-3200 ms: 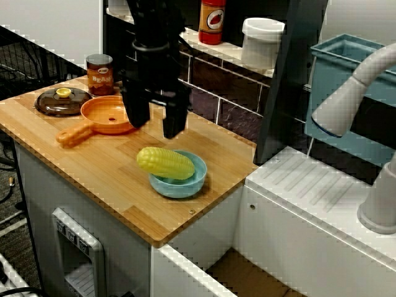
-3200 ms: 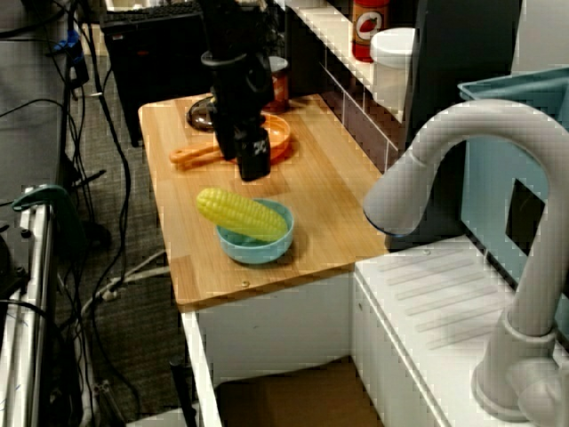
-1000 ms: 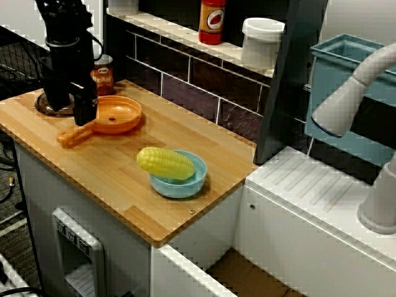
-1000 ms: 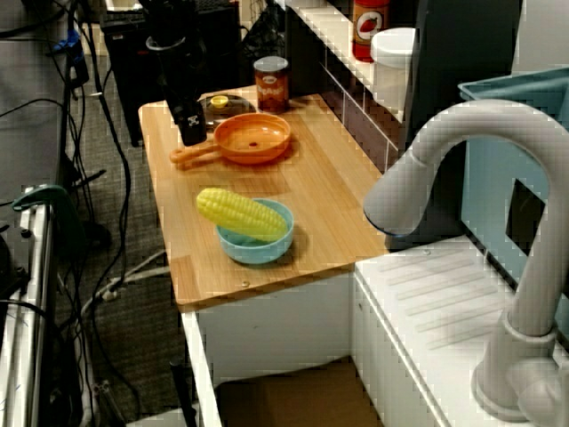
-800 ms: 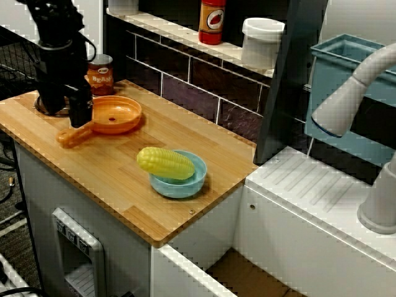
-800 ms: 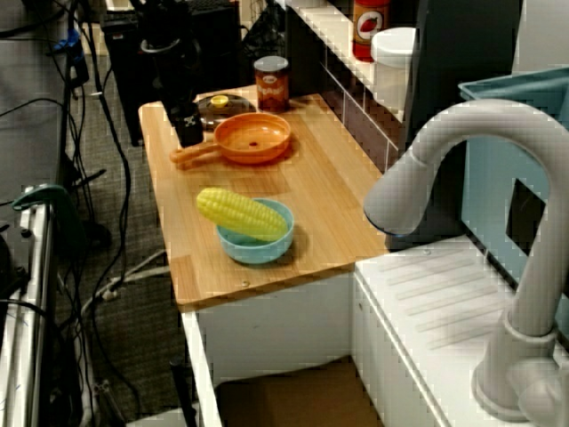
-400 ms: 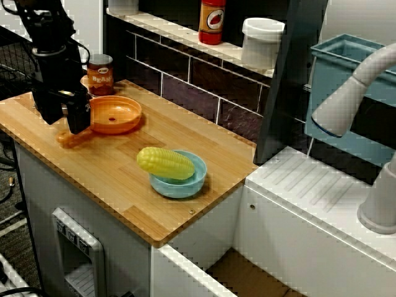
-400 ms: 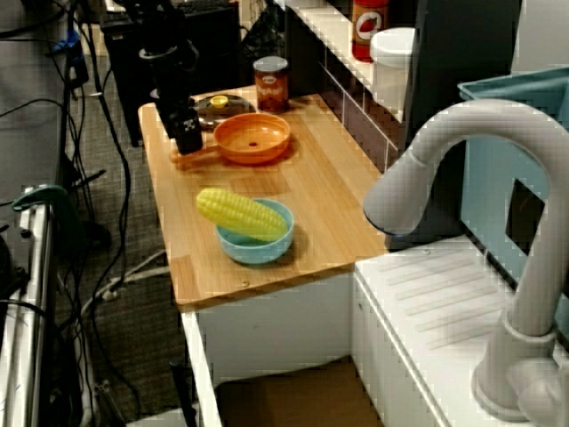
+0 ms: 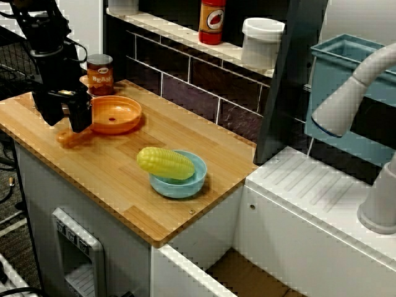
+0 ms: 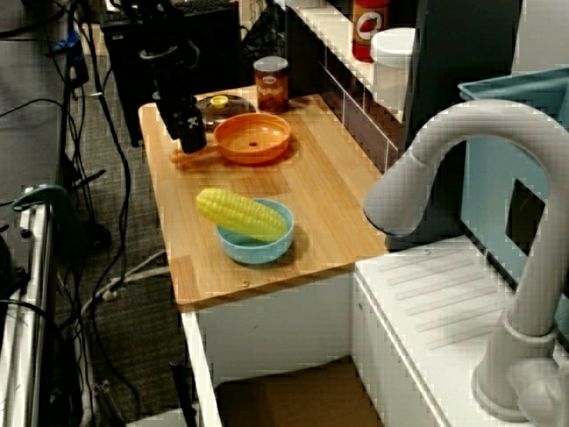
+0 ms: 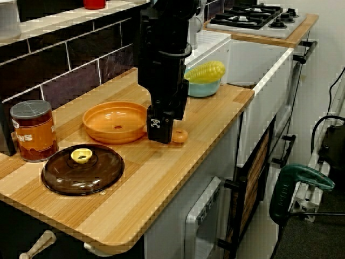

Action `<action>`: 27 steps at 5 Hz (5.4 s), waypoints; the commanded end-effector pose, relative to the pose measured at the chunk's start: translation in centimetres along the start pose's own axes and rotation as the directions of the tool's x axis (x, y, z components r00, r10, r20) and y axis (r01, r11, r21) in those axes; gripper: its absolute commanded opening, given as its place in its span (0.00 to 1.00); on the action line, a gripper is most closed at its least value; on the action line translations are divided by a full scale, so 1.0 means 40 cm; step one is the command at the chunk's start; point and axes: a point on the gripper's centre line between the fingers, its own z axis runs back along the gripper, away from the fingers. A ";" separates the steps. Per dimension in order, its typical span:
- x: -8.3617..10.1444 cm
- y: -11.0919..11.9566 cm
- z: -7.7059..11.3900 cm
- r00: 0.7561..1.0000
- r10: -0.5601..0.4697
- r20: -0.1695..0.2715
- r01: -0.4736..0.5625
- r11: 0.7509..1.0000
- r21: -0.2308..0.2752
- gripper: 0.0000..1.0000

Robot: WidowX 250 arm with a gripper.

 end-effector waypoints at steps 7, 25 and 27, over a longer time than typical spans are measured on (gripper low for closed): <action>-0.015 0.008 -0.018 0.999 0.001 0.048 -0.004 0.999 0.053 1.00; -0.014 -0.143 0.068 0.956 -0.090 0.278 -0.029 0.918 0.396 0.00; -0.009 -0.113 0.061 0.971 -0.108 0.213 0.033 0.943 0.330 0.00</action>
